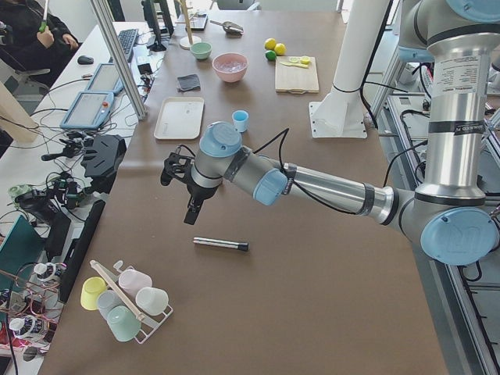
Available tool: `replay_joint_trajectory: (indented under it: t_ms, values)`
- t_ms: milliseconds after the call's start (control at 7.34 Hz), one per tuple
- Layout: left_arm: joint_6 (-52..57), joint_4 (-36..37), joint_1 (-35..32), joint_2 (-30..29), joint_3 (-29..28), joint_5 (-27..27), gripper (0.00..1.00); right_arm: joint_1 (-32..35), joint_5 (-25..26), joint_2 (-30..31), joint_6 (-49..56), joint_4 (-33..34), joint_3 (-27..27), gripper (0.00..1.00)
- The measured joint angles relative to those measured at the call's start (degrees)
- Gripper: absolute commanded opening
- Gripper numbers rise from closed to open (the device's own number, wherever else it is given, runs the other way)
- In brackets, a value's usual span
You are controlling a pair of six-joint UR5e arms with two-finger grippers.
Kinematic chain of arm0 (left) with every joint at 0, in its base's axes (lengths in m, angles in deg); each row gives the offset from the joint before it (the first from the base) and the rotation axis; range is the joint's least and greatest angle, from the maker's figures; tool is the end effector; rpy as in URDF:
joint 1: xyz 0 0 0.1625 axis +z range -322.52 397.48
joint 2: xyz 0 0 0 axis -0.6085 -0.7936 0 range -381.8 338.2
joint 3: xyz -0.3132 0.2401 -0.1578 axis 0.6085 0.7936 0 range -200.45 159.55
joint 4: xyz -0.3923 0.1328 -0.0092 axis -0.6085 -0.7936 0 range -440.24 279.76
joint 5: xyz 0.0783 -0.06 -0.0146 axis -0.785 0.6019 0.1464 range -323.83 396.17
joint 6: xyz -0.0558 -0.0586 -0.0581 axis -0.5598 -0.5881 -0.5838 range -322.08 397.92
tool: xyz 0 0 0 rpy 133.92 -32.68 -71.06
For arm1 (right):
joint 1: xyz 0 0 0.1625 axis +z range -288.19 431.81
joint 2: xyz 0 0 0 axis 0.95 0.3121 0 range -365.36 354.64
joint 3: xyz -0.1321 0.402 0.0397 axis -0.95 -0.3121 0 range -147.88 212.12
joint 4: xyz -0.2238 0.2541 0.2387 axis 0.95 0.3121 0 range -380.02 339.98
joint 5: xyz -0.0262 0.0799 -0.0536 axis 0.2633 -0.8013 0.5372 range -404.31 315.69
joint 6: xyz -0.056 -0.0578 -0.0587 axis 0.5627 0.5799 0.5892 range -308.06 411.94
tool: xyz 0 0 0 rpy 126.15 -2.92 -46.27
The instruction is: Mash ice and strawberries in cup
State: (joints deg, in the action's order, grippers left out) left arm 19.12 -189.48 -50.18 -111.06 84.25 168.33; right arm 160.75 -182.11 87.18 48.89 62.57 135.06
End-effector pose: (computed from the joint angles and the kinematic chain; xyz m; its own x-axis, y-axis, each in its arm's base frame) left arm -0.0460 -0.5013 0.5000 0.6979 0.1069 -0.7081 0.2016 0.9195 0.3375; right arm 0.0506 -0.4834 0.5495 0.6674 -0.1878 0.7206 -0.0179 0.9633 0.2677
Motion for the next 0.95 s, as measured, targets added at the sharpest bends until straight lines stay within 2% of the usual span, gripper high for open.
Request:
replay_joint_trajectory:
  t_ms: [273,954]
  values:
    - [-2.75,-1.00,1.70,0.15,-0.85,0.19,0.98,0.01,0.08,-0.02,0.08,0.00,0.13,0.98]
    - [-0.43,-3.03,1.99,2.85,-0.48,1.49,0.98,0.01,0.10,-0.57,-0.28,0.20,-0.08,0.98]
